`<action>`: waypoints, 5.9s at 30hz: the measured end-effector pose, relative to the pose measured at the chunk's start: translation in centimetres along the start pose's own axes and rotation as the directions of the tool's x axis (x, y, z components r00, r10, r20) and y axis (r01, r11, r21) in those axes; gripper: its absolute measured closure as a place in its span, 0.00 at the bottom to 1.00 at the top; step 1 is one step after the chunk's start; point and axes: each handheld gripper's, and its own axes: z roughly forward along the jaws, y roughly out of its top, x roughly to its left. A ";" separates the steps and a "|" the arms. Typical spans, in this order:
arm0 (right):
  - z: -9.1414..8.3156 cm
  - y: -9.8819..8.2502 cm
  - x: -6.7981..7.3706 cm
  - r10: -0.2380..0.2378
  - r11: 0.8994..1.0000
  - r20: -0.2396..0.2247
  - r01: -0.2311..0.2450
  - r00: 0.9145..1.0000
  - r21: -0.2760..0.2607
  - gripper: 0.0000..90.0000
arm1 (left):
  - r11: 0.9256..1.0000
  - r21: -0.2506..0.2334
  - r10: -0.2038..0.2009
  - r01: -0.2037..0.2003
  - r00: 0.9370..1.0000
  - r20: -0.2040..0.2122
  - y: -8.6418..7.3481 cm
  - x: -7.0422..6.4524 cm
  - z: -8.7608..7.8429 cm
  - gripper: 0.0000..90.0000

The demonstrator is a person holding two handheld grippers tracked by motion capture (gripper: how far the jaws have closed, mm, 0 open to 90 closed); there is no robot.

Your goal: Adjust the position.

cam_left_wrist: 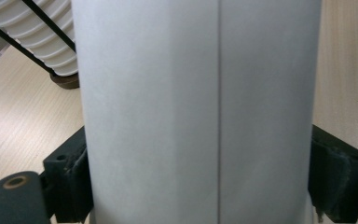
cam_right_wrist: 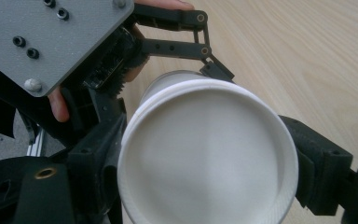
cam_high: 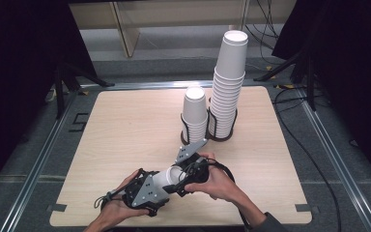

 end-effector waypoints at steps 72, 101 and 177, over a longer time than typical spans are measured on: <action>-4.8 0.8 -1.5 0.101 0.971 -0.071 -0.114 0.992 -0.209 0.19 | 0.913 -0.384 -0.143 0.138 0.990 0.017 -0.3 1.6 -2.3 0.12; -1.6 0.9 2.7 -0.337 0.913 0.084 0.303 0.938 0.274 0.21 | 0.999 -0.046 0.034 -0.030 0.994 0.104 0.9 0.6 -1.9 0.15; -4.3 0.5 0.5 -0.306 0.952 0.080 0.303 0.949 0.048 0.24 | 0.853 -0.376 -0.300 0.362 0.930 0.214 -0.4 2.9 -2.9 0.16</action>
